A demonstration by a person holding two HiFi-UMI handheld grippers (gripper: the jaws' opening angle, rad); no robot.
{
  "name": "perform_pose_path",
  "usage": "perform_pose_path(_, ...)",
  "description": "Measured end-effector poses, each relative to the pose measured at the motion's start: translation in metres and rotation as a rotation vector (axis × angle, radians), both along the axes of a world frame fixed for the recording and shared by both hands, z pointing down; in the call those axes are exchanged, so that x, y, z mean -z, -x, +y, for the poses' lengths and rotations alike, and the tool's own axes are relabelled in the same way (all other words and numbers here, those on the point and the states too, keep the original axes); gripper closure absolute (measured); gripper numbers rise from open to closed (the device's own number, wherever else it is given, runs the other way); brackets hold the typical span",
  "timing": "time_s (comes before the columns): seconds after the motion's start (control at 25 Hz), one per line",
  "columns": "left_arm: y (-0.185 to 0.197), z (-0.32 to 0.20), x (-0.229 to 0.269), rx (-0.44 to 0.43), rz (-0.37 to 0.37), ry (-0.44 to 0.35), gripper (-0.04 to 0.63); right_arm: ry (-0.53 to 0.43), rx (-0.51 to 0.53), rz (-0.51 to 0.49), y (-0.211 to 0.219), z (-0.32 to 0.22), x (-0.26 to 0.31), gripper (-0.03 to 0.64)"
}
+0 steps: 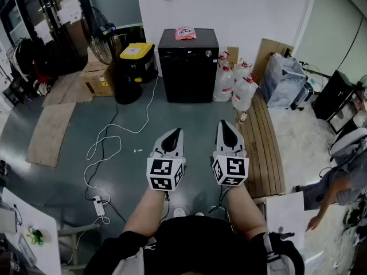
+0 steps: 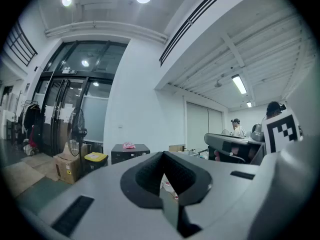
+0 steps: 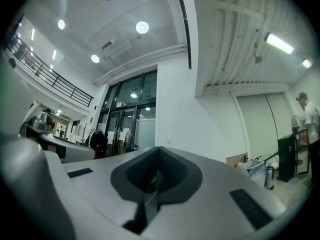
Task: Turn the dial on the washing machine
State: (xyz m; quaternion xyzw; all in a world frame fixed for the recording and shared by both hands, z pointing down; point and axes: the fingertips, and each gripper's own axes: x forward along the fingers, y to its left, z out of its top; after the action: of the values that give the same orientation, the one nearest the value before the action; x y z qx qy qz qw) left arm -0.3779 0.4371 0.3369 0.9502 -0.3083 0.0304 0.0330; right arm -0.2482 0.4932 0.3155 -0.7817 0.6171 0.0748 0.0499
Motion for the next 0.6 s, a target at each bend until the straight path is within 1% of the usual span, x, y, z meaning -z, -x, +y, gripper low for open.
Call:
perform_pose_path(0.16, -0.004, -0.007, 0.004, -0.002, 0.006, -0.008, 0.583, -0.048, -0.013, -0.030, -0.006, -0.002, 0.006, 0.615)
perform_pose_path(0.32, -0.011, -0.016, 0.004, -0.015, -0.002, -0.014, 0.583, -0.063, -0.016, -0.067, -0.014, -0.013, 0.007, 0.615)
perform_pose_path(0.6, 0.003, -0.038, 0.002, -0.041, -0.001, -0.029, 0.583, -0.052, -0.016, -0.058, 0.007, -0.041, 0.003, 0.615)
